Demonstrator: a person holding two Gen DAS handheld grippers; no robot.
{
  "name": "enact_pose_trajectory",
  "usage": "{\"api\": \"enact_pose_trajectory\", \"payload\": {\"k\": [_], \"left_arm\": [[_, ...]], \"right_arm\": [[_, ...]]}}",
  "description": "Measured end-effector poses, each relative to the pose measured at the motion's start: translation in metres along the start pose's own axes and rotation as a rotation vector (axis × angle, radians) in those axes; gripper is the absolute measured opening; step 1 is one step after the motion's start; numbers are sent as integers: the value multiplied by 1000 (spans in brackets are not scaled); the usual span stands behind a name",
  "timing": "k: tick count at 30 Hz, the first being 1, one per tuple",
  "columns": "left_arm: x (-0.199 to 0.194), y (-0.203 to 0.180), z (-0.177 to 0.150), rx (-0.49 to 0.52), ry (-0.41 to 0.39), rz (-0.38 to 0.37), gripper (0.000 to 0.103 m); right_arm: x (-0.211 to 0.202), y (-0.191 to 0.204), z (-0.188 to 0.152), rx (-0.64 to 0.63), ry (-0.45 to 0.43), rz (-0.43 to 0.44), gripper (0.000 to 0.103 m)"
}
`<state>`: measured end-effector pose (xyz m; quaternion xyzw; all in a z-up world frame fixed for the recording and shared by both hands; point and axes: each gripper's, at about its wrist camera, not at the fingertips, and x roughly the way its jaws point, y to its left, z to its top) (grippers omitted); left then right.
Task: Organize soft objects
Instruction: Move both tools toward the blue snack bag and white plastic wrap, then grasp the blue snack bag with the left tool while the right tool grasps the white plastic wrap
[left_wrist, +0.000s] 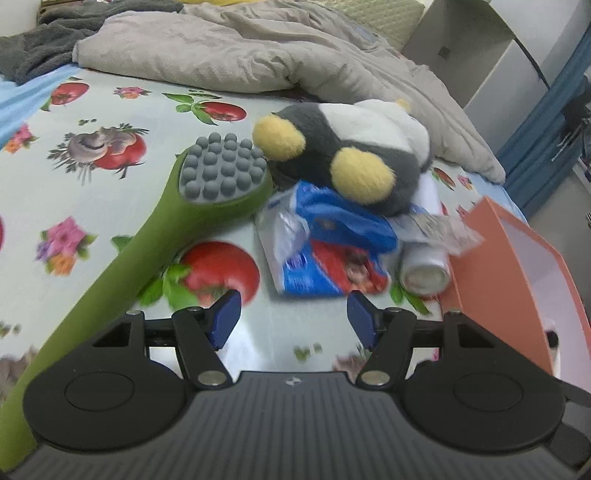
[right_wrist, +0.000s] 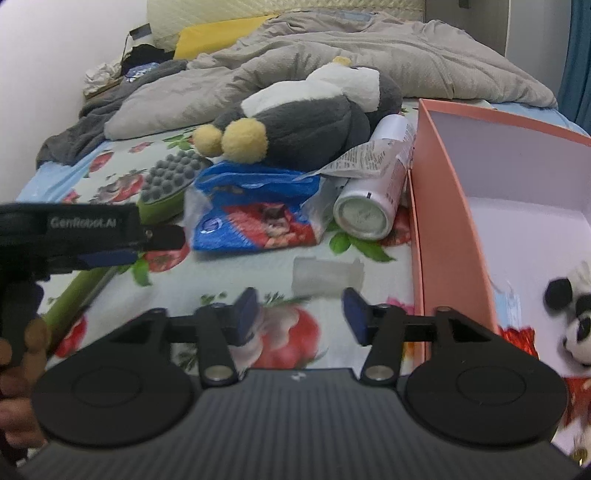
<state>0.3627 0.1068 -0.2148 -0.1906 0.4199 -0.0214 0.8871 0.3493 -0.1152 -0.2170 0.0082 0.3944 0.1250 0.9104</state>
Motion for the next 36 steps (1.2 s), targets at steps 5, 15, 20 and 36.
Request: {"api": "enact_pose_trajectory", "payload": {"k": [5,15,20,36], "left_arm": [[35,6,12,-17,9,6,68],[65,4,15,9,28,7,40],[65,1,11,10,32,5,21],[-14,-5,-9,-33,-66,-33,8]], "right_arm": [[30,1,8,-7,23,-50,67],[72,5,11,-30,80,-156,67],[73,3,15,-15,77,-154,61],[19,16,9,-36,18,-97,31]]}}
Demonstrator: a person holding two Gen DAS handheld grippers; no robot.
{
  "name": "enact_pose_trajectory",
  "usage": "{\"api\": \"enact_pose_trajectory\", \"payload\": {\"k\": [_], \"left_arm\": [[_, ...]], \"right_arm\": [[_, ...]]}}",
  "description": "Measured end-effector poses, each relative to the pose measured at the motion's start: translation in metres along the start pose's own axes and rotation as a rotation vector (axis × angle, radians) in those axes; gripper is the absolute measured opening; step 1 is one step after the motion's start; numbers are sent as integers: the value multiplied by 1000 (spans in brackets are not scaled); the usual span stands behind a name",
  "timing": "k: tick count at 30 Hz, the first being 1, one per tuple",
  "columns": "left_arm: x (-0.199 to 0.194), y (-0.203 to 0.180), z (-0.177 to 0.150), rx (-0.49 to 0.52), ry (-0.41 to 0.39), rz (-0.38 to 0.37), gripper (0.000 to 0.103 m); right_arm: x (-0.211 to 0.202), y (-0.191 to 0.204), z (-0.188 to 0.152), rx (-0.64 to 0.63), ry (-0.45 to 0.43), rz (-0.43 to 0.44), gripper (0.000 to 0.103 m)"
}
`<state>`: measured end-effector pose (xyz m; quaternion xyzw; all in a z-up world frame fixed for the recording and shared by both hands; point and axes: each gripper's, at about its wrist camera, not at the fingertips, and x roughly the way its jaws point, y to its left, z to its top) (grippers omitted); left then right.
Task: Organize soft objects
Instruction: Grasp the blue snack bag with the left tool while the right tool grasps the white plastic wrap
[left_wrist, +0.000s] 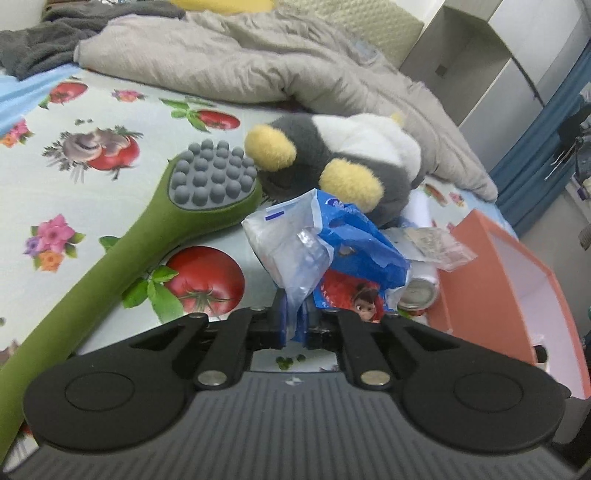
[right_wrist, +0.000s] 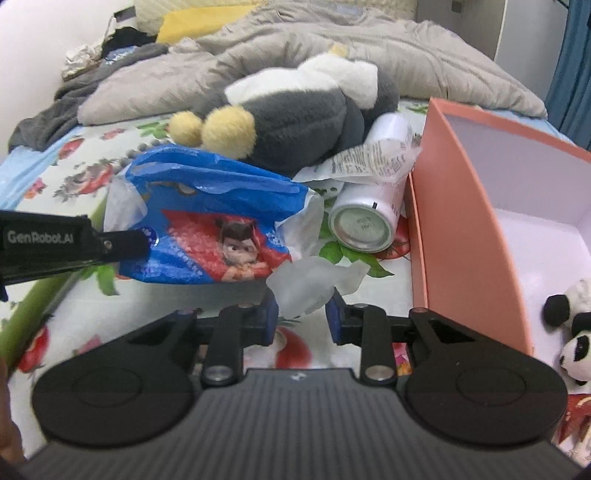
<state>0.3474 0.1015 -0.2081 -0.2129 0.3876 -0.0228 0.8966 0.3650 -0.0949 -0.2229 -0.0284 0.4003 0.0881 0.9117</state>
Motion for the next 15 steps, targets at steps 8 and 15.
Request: {"api": "enact_pose_trajectory", "payload": {"k": [8,15], "left_arm": [[-62,6,-20,-38,-52,12,8],[-105,18,-54,-72,-55,27,8]], "right_arm": [[-44,7,-14,-27,-28,42,31],[-72,10,-34,-52,-25,77,31]]}}
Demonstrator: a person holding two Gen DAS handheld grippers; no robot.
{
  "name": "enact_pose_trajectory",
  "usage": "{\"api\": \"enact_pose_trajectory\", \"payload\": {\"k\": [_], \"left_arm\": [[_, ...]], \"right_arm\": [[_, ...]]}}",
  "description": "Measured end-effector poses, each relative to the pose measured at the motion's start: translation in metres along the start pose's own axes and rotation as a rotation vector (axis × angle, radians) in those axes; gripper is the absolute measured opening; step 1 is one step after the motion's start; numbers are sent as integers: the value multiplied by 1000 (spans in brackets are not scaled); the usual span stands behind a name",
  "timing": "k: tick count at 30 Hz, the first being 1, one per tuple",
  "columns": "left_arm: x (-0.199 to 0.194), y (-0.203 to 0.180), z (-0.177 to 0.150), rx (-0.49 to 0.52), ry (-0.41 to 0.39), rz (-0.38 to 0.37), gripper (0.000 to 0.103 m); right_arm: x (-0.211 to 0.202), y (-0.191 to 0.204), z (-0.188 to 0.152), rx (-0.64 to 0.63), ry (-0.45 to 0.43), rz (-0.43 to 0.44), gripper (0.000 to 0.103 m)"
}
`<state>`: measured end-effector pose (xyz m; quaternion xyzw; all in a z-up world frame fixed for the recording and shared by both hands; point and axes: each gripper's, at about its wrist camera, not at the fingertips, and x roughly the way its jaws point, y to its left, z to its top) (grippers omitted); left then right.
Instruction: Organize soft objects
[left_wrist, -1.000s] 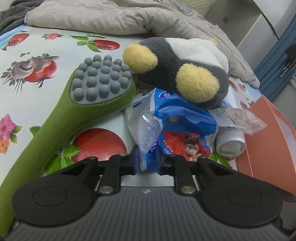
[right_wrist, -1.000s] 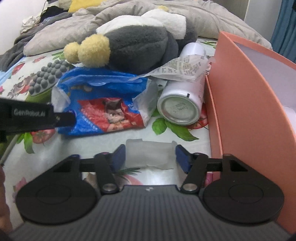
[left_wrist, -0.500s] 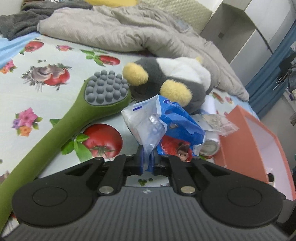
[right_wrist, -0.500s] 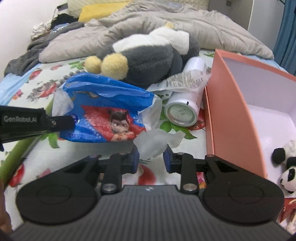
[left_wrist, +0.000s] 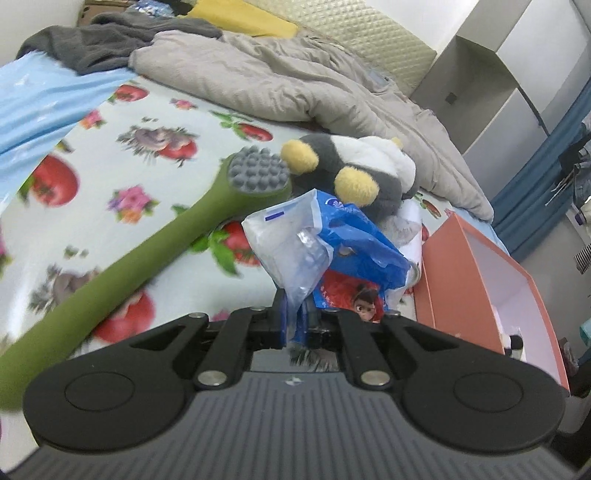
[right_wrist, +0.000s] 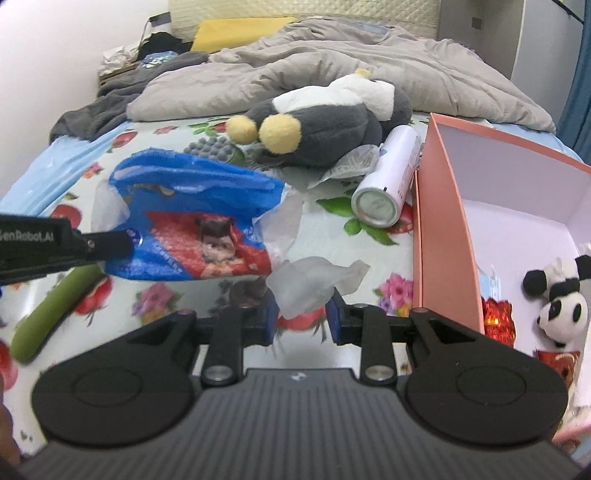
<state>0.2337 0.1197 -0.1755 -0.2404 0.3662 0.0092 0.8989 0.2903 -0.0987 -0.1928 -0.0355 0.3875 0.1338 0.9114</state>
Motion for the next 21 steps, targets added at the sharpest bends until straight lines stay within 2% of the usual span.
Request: {"api": "enact_pose_trajectory", "payload": {"k": [12,16,21], "left_arm": [[-35,37,-73,-60,90,51,9],[-39,45,-91,-70,133,36,9],[-41,42,-97,-32,159,5,9]], "right_arm": [[-22,13,-46,-60,49,45,33],[-19,18,-59,-71,93,52,34],[-14,18,-64,-56,135,54,35]]}}
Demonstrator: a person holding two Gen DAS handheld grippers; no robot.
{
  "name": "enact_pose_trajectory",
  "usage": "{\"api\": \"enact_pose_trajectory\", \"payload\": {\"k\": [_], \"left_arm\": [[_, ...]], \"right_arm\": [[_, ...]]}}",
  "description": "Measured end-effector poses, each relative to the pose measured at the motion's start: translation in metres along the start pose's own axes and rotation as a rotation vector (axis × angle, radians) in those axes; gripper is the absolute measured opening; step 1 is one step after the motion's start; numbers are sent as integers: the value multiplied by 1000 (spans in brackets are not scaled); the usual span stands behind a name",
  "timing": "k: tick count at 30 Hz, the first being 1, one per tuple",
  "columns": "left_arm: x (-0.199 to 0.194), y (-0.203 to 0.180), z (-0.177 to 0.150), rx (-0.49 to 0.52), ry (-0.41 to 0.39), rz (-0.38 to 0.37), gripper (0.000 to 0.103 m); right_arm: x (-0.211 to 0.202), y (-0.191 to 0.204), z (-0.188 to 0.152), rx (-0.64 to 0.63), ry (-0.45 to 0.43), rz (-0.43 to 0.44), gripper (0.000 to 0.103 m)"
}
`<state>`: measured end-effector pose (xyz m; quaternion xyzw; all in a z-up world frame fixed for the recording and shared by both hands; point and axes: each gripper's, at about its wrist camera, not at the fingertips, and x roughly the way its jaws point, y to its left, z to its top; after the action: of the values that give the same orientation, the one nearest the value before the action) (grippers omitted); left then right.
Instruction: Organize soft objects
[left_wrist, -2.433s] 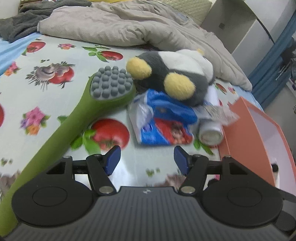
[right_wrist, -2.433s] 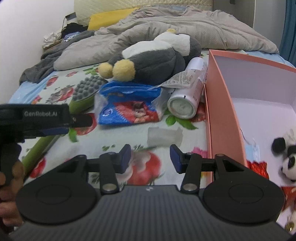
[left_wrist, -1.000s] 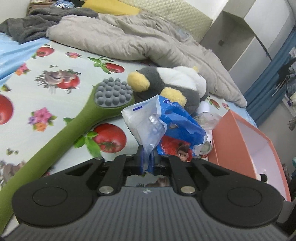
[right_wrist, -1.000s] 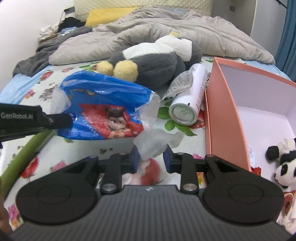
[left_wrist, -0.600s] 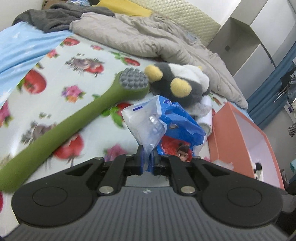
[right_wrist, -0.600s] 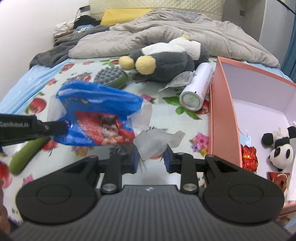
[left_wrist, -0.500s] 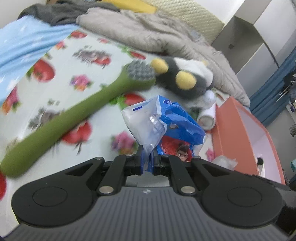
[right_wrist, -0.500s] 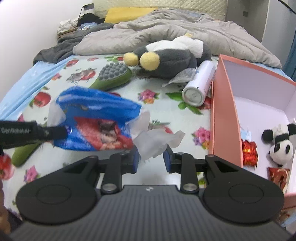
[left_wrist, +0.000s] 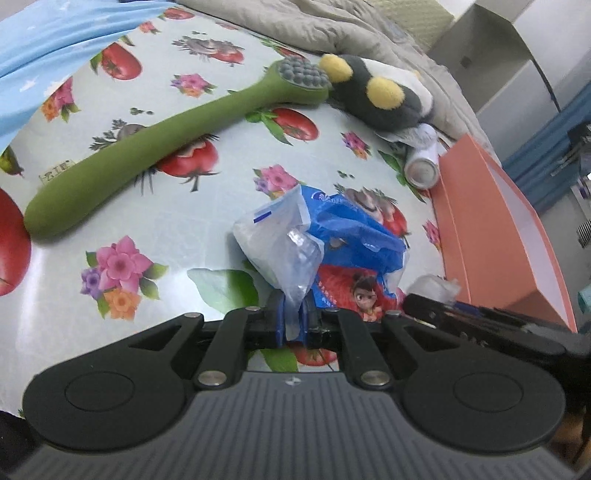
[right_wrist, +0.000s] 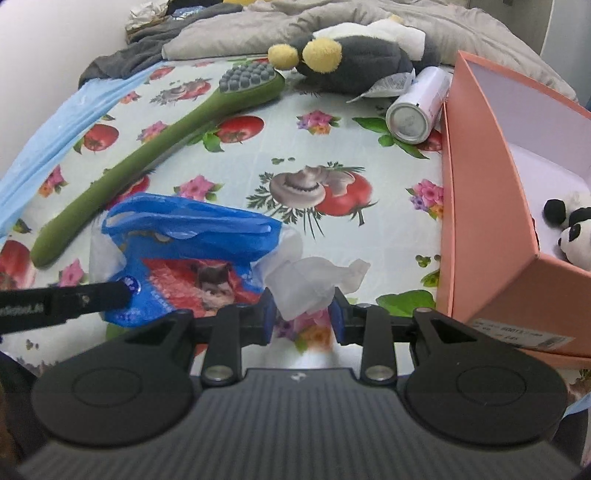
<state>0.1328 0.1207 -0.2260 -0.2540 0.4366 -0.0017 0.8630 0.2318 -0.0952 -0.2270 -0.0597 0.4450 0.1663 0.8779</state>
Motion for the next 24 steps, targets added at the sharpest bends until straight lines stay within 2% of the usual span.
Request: {"api": "enact_pose_trajectory", "payload": {"k": [3,6,8,10,12,15,18,21,24], "left_arm": [[1,-4,-2,24,18,-22,10],[1,-4,-4,40,33,-26,14],[0,-3,-5,51,38,-24,24],[-2,-2,-6,64,43,-20,41],[-6,-2,-7,84,47,-17,51],[-13,-5,-9,125,49,-2,59],[-20,-9,-8,173,33,27,61],[-31,-16,0,228,-22,40,61],[-39,-26,15,303,-76,47,63]], "right_arm": [[0,-1,0,0,8,-20,38],[-1,-5,0,16,13,-35,46],[-3,-8,-1,25,11,-27,46],[-5,-9,-2,30,10,-25,46],[-6,-10,-4,36,14,-20,47],[-9,-10,-7,39,14,-12,54],[-11,-11,-9,40,10,-9,55],[-13,-12,-10,36,-2,-8,55],[-13,-10,-11,16,-17,-7,61]]}}
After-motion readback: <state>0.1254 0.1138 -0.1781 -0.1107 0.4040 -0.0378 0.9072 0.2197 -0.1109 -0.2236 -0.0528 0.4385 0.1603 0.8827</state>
